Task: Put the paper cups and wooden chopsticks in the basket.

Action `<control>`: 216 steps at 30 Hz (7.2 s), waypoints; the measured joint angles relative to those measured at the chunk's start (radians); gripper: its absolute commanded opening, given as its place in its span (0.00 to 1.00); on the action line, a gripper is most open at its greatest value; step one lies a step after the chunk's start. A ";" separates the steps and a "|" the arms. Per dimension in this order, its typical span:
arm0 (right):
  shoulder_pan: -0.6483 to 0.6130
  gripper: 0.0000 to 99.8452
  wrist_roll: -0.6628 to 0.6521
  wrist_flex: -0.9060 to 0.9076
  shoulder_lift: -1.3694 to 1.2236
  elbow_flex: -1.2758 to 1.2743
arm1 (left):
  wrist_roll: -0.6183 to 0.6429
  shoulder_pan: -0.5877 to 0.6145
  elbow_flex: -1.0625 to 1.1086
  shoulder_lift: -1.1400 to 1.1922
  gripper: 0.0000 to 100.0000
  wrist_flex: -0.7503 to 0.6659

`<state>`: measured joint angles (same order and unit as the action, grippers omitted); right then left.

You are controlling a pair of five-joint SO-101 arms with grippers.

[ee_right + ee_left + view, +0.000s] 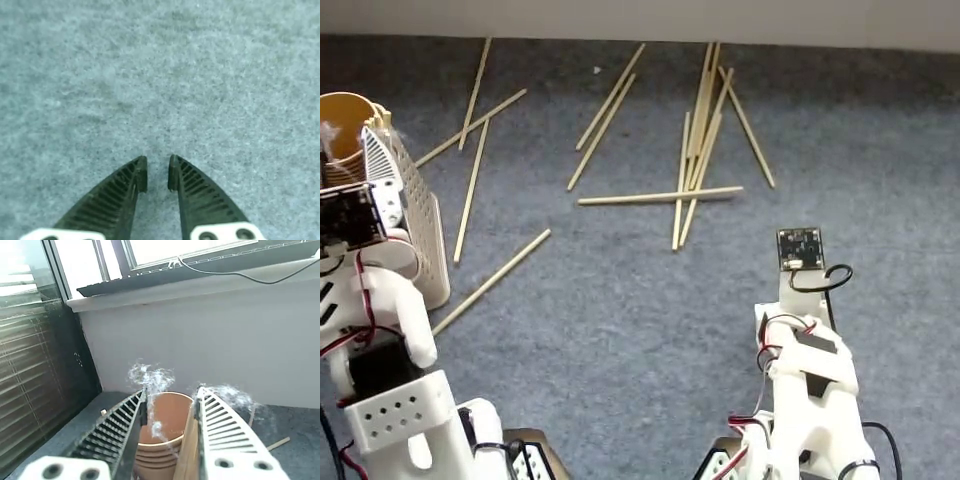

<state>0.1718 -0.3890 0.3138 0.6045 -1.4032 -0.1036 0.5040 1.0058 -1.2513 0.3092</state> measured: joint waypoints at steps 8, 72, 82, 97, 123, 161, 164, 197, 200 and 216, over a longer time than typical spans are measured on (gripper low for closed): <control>0.000 0.08 0.000 0.000 0.000 0.000 | 0.000 -0.126 -0.055 -0.192 0.18 0.150; -0.293 0.24 0.443 0.454 -1.049 1.619 | 0.000 -0.795 0.674 -0.229 0.18 -0.041; -0.330 0.24 0.451 0.443 -1.135 1.619 | 0.000 -0.793 0.674 -0.229 0.18 -0.041; -0.316 0.24 0.310 0.436 -1.428 1.900 | 0.000 -0.845 0.674 -0.229 0.18 -0.041; -0.316 0.24 0.724 0.390 -2.071 2.941 | 0.000 -0.845 0.674 -0.229 0.18 -0.041; -0.313 0.00 0.252 0.726 -2.068 2.969 | 0.000 -0.845 0.674 -0.227 0.18 -0.041; -0.307 0.00 0.247 0.901 -2.068 3.036 | 0.000 -0.845 0.674 -0.227 0.18 -0.041; -0.445 0.01 0.181 1.432 -1.358 2.613 | 0.000 -0.844 0.674 -0.227 0.18 -0.041; -0.480 0.01 0.120 1.432 -1.336 2.503 | 0.000 -0.845 0.674 -0.227 0.18 -0.041; -0.658 0.34 0.055 1.432 -1.063 1.976 | 0.000 -0.845 0.674 -0.227 0.18 -0.041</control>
<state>-0.4864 -0.3337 1.7453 -0.4588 0.5731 -0.1036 -0.3414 1.6794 -1.4784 0.2677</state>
